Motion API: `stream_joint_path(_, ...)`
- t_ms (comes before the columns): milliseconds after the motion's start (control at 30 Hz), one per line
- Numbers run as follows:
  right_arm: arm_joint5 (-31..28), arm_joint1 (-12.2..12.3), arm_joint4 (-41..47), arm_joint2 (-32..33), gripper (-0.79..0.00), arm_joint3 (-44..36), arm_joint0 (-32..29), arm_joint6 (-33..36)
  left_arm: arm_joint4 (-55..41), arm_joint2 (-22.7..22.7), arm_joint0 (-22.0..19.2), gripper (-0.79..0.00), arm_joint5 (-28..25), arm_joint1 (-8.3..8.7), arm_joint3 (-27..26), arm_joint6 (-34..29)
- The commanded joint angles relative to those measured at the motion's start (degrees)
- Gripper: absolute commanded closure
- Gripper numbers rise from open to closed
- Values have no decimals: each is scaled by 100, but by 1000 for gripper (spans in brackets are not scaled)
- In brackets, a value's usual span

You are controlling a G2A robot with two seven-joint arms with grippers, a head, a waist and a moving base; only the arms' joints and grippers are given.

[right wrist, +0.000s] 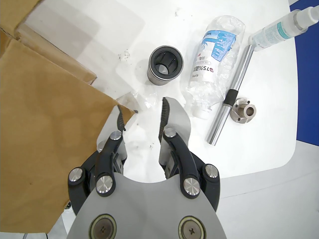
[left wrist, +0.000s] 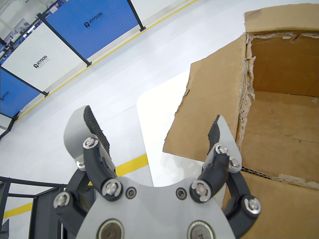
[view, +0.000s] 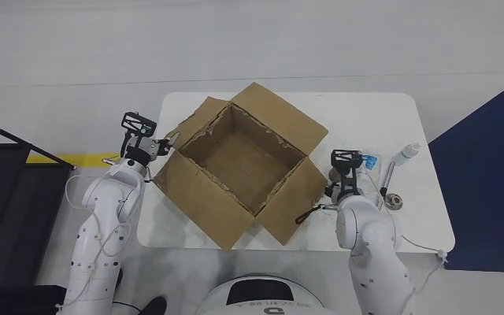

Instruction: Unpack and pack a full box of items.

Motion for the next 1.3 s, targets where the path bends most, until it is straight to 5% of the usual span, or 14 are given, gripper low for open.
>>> stream_joint_path(0,0,-14,57,-91,0,167,198,-31,0,0,0,-785,0,0,0,0)
stream_joint_path(533,296,-159,242,-860,0,1139,1332,-451,16,-17,-3,-785,33,1,9,0)
stream_joint_path(900,326,-247,388,-1216,0,1609,1813,-567,-113,-440,-403,-785,470,43,1071,-100)
stream_joint_path(1267,497,-360,486,-1546,0,2097,2388,-619,-4,-171,-492,-785,10,65,1493,-429)
